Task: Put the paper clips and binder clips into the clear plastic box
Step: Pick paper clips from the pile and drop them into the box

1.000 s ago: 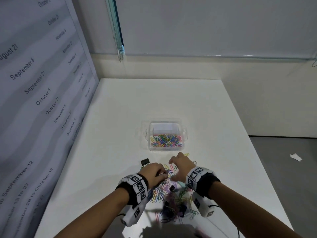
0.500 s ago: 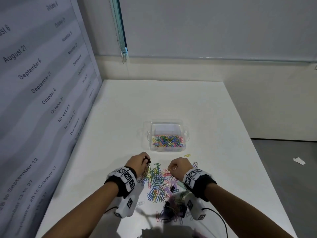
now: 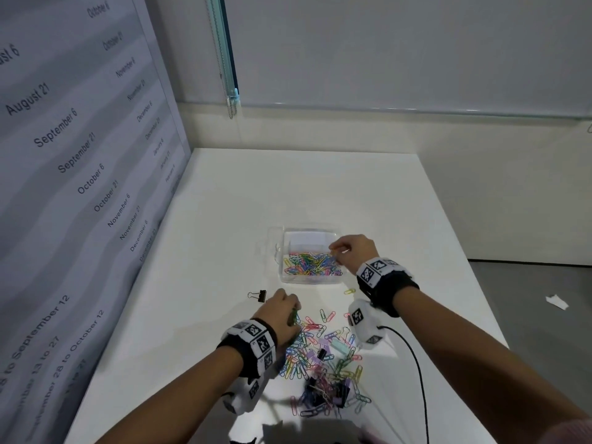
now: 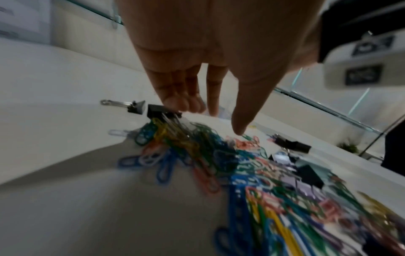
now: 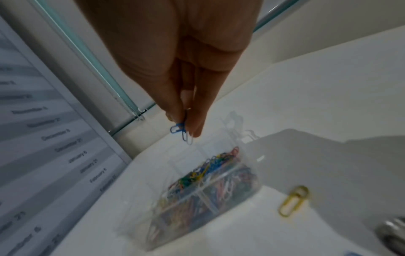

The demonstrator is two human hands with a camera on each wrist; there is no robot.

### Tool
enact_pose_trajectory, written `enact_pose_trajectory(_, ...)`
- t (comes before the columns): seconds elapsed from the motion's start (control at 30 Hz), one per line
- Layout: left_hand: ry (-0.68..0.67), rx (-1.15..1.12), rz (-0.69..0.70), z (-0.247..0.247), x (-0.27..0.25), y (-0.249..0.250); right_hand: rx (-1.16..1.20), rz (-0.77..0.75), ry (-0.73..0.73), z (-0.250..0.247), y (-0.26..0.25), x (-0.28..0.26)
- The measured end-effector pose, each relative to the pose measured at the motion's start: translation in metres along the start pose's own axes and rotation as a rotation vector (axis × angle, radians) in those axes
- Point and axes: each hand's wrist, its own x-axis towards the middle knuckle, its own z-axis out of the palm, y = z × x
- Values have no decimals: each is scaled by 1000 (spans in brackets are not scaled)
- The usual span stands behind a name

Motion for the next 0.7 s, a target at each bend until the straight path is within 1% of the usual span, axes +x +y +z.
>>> enact_pose_trajectory(0.1, -68, 37, 15, 7, 2, 4, 23, 5, -3, 0, -4, 5)
enact_pose_trajectory(0.23, -130, 135, 23, 6, 7, 0, -110, -70, -112, 14, 7, -11)
enact_pose_trajectory(0.3, -135, 156, 17, 6, 8, -4, -221, -103, -253, 25, 17, -25)
enact_pose_trajectory(0.37, -129, 116, 1, 6, 9, -5, -341, -102, -421, 37, 25, -38)
enact_pose_trajectory(0.43, -128, 92, 3, 6, 10, -5, -445, -97, -528, 50, 32, -49)
enact_pose_trajectory(0.53, -125, 102, 32, 9, 11, -3, -508, -144, -546, 64, 37, -62)
enact_pose_trajectory(0.63, -101, 77, 43, 13, 10, -1, -470, -166, -562, 71, 40, -68)
enact_pose_trajectory(0.7, -73, 22, 36, 13, 9, -2, -422, -163, -554, 70, 41, -70)
